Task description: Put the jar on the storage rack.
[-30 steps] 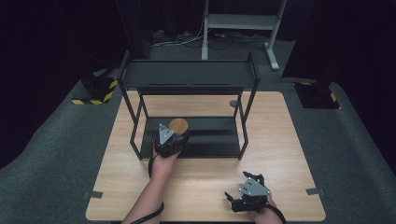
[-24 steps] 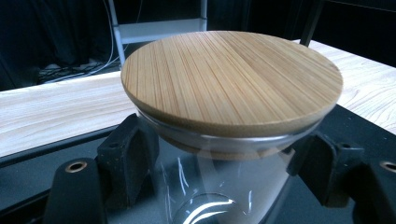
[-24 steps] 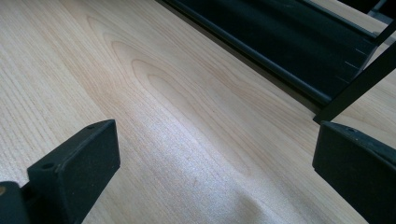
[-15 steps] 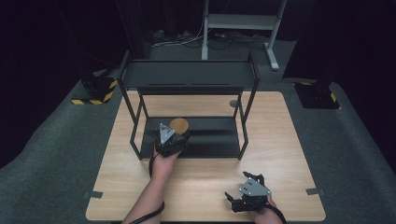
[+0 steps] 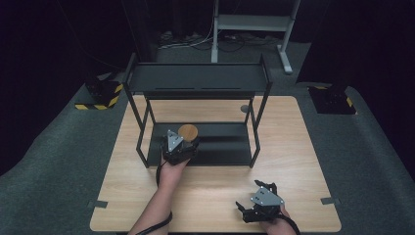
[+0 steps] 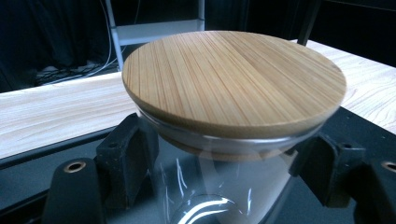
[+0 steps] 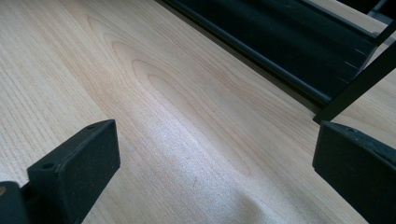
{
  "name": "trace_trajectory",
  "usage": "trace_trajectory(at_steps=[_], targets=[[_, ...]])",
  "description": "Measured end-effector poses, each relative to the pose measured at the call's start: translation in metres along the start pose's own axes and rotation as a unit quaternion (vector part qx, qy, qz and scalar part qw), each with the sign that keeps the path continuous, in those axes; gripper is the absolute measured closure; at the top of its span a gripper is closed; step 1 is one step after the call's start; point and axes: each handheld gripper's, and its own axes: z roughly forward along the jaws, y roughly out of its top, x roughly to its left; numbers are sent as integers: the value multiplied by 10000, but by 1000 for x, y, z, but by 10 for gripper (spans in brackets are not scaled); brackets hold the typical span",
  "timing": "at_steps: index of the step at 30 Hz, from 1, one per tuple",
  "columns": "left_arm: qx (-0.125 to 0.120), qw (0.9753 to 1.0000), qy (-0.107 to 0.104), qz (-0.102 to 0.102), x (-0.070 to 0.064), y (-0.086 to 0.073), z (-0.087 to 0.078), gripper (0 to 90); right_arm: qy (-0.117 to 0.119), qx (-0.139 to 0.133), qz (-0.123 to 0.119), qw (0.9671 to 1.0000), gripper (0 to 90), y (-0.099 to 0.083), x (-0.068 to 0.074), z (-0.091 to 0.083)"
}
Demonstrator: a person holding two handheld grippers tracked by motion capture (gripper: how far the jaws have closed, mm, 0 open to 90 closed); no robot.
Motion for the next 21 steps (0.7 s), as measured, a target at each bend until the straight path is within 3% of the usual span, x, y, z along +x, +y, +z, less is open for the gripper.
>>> trace_trajectory(at_steps=[21], targets=[[22,9999,-21,-104,1,-1,1,240,2,5,8,10000,0,0,0,0]])
